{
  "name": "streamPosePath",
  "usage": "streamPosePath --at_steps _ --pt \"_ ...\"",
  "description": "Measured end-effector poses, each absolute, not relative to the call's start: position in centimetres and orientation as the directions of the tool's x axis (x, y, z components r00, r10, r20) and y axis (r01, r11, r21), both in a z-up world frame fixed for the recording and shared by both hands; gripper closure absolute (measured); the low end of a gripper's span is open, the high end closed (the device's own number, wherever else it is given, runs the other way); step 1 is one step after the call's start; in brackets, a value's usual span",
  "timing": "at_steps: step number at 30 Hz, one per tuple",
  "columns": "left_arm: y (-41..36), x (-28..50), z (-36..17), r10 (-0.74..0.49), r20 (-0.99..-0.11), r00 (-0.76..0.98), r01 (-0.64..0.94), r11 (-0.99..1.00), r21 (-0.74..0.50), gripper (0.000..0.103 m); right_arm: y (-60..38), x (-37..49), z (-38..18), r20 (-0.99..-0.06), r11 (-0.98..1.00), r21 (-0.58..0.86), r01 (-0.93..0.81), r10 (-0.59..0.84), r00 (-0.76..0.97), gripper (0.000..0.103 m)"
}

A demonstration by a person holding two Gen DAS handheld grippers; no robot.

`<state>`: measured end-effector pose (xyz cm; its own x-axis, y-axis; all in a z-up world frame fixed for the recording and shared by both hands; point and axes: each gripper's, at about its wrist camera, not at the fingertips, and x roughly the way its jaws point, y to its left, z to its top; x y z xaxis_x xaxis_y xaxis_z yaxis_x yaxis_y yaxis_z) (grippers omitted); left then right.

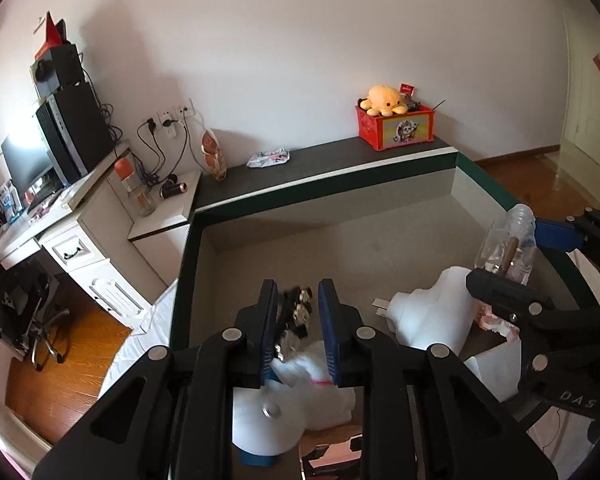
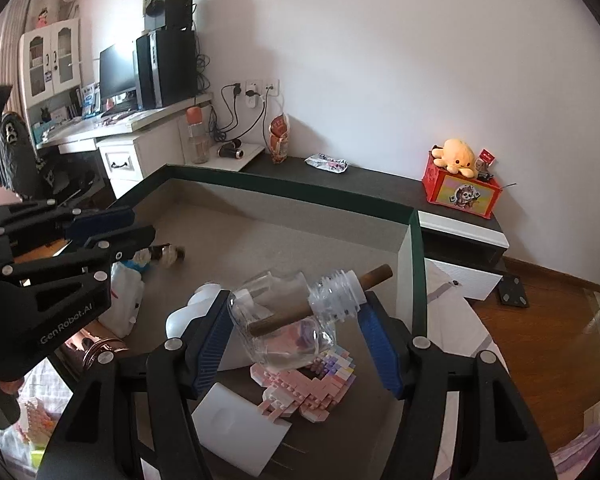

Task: Organize rigid objects
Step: 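Open both tools to release the keychain and bottle inside the box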

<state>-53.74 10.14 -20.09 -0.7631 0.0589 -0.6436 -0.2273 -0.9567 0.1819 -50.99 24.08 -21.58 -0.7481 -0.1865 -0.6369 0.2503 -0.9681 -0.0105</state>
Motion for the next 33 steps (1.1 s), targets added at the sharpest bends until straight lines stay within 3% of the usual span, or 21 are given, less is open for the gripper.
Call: streamPosePath --at_steps 1,2,4,6,8,11,15,33 --pt "10.0 -53.7 -20.2 0.054 -0.642 -0.765 -0.22 -0.958 0.181 0.071 24.2 -50.9 -21.6 -0.632 -0.969 -0.003 0.247 -0.19 -0.752 0.038" --pt "9.9 -53.6 -20.3 0.045 -0.639 -0.768 -0.21 -0.96 0.184 0.056 24.3 -50.9 -21.7 -0.625 -0.97 0.001 0.243 -0.19 -0.757 0.038" --pt "9.7 -53.3 -20.2 0.045 -0.629 -0.776 -0.201 -0.963 0.18 0.041 24.3 -50.8 -21.7 -0.618 -0.971 0.01 0.238 -0.193 -0.762 0.038" --pt "9.2 -52.7 -19.8 0.057 -0.606 -0.793 -0.194 -0.967 0.163 0.034 24.4 -50.7 -21.7 -0.606 -0.973 0.008 0.232 -0.189 -0.773 0.038" --pt "8.6 -52.3 -19.5 0.056 -0.591 -0.804 -0.179 -0.972 0.151 0.019 24.3 -50.7 -21.8 -0.6 -0.974 0.007 0.227 -0.186 -0.778 0.038" --pt "8.1 -52.0 -19.4 0.052 -0.585 -0.809 -0.16 -0.978 0.133 0.017 24.2 -50.4 -21.8 -0.583 -0.976 0.011 0.217 -0.182 -0.792 0.037" --pt "7.7 -51.8 -19.4 0.045 -0.582 -0.812 -0.145 -0.981 0.126 0.011 24.2 -50.0 -21.5 -0.553 -0.979 -0.004 0.204 -0.168 -0.816 0.024" --pt "7.9 -51.3 -19.4 0.049 -0.581 -0.812 -0.155 -0.979 0.134 0.001 24.2 -49.6 -21.7 -0.545 -0.979 0.0 0.204 -0.171 -0.821 0.024"
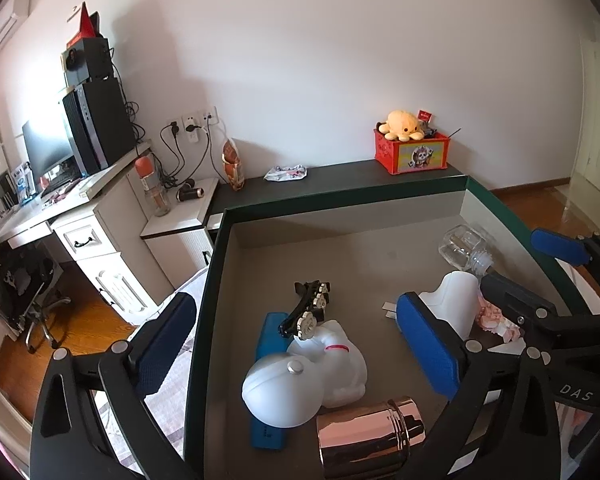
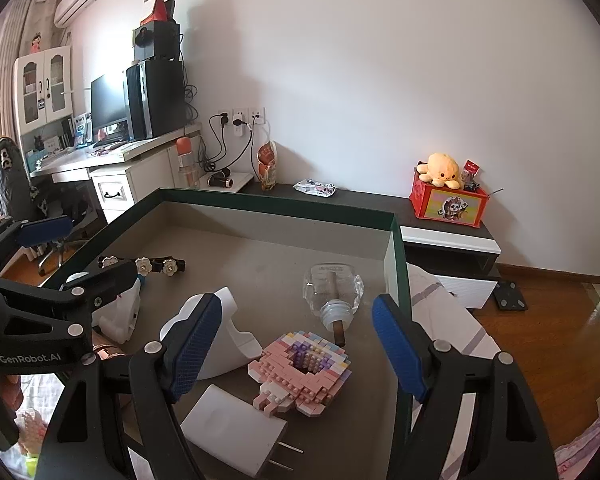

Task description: Organize rigid objects

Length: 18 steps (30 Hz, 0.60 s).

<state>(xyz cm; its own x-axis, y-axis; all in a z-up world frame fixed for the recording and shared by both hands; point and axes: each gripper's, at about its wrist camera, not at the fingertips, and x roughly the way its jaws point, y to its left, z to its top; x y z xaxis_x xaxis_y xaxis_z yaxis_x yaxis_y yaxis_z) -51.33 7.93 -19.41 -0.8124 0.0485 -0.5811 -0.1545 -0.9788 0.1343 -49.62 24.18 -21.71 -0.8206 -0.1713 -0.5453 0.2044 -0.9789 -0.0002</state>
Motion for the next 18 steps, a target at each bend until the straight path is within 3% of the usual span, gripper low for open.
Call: streamPosePath --at_steps 9,10,18 --pt "7.3 -47.4 -17.6 0.007 -0.546 -0.838 -0.132 -0.973 0.19 0.001 24.3 -46.8 -19.9 -0.504 -0.983 -0.034 0.18 -0.139 -0.853 0.009" --pt "7.0 -46.6 -17.0 0.01 -0.536 -0.844 -0.131 -0.974 0.187 0.0 24.3 -46.2 -19.5 -0.503 -0.983 -0.032 0.181 -0.14 -0.853 0.0" --pt "4.9 -37.7 -11.6 0.046 -0.433 -0.9 -0.121 -0.982 0.147 0.0 23.6 -38.0 -15.1 -0.424 -0.982 -0.035 0.186 -0.154 -0.892 0.0"
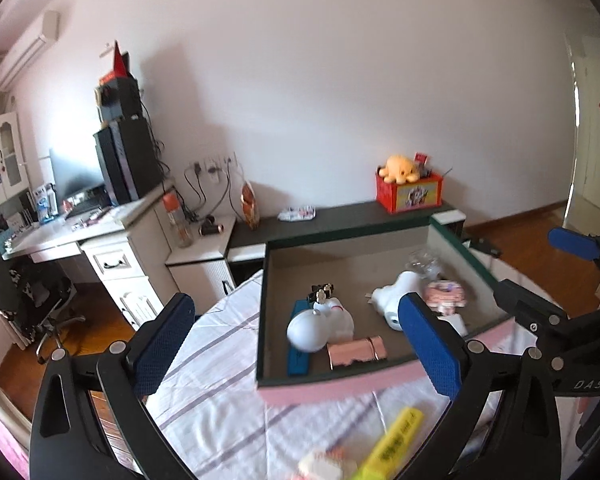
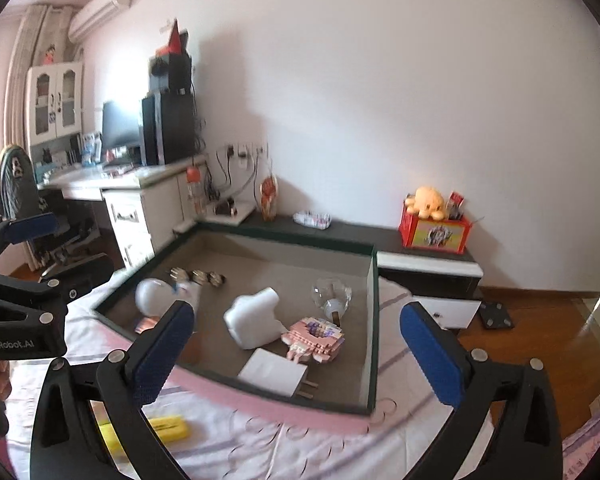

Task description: Organize rigid objects

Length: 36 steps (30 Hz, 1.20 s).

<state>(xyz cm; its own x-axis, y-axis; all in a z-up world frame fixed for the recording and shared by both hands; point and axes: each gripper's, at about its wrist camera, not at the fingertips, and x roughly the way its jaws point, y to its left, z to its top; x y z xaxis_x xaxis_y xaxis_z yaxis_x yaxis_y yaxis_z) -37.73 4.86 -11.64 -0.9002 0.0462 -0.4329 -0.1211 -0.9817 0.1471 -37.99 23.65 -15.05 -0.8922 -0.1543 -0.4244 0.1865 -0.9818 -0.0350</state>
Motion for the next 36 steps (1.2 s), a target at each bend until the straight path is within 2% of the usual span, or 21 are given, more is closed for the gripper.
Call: streamPosePath --at_steps 5,15,21,31,36 --pt "3.5 -32.0 -10.1 0.007 -0.377 -0.926 -0.077 -0.982 0.172 0.0 22.8 -32.2 -12.6 -0.369 -0.981 -0.068 0.184 -0.146 -0.918 0.0" --pt "-0.2 -21.3 -7.7 0.032 -0.27 -0.962 -0.052 -0.996 0.067 0.0 20.9 -22.0 -9.6 -0.29 -0.977 -0.094 0.19 -0.156 -0.944 0.0" --pt "-1.0 -17.6 -7.6 0.033 -0.234 -0.972 -0.051 -0.996 0.068 0.0 19.9 -18.2 -9.5 -0.271 -0.978 -0.09 0.188 -0.157 -0.95 0.0" --pt "-1.3 -16.0 -9.5 0.054 -0.285 -0.957 -0.08 -0.994 0.079 0.0 19.2 -15.5 -11.7 -0.322 -0.987 -0.066 0.15 -0.121 -0.939 0.0" --pt "-2.1 -16.4 -11.1 0.041 -0.329 -0.943 -0.072 -0.994 0.083 0.0 18.4 -16.7 -14.1 -0.402 -0.987 -0.041 0.152 -0.123 -0.907 0.0"
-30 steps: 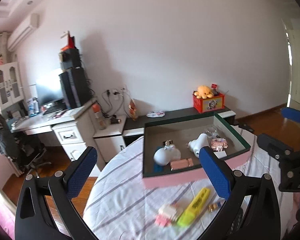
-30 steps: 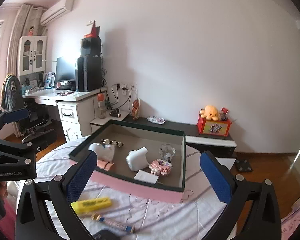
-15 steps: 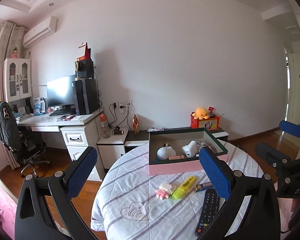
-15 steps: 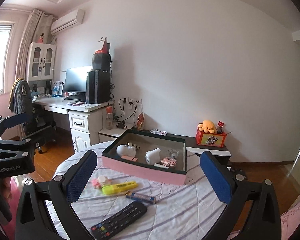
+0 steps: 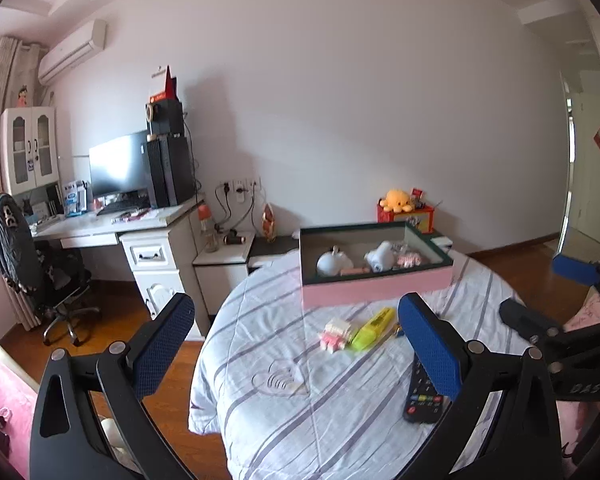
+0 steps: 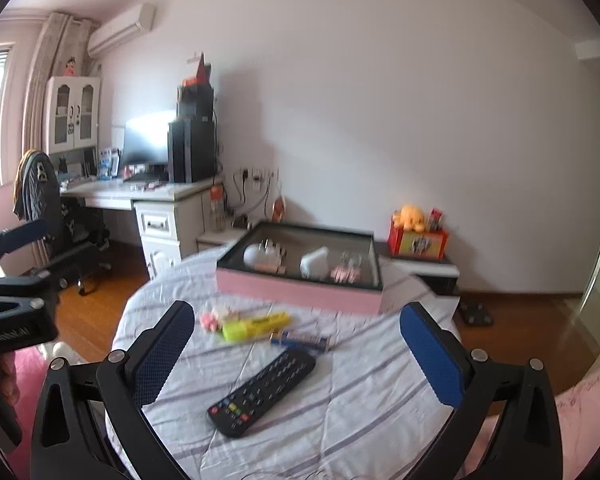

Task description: Organize rigid objects

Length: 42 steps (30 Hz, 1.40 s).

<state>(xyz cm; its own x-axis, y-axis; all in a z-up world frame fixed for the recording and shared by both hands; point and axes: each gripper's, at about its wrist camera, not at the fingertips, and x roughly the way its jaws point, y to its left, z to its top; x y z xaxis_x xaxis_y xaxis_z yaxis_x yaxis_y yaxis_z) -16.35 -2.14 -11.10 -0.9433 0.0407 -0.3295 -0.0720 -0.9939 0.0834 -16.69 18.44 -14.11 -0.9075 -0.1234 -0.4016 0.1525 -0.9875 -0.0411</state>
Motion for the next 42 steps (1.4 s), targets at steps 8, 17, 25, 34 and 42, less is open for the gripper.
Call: streamPosePath --at_steps 8,17,25,34,42 --pt "-3.5 -18.3 -14.1 -0.005 -0.421 -0.907 -0.05 -0.992 0.119 0.0 16.3 -22.4 -22.5 -0.609 -0.993 0.011 0.12 -0.101 -0.786 0.0" --pt "-3.7 -20.5 -16.8 -0.009 -0.503 -0.864 -0.065 -0.989 0.129 0.0 14.3 -25.5 -26.5 -0.698 -0.994 -0.043 0.104 -0.045 -0.714 0.0" --pt "-2.6 -22.4 -18.6 0.046 -0.565 -0.824 -0.116 -0.989 0.088 0.0 19.5 -25.3 -27.0 -0.686 -0.994 -0.108 0.014 0.064 -0.724 0.0" --pt "-0.5 -24.0 -20.6 0.099 -0.627 -0.773 -0.18 -0.981 0.068 0.0 21.9 -26.5 -26.8 -0.696 -0.996 -0.01 0.087 -0.056 -0.716 0.001" --pt "-0.3 -25.7 -21.6 0.09 -0.668 -0.738 -0.173 -0.983 0.058 0.0 21.0 -27.7 -27.0 -0.702 -0.981 -0.023 0.193 -0.121 -0.702 0.056"
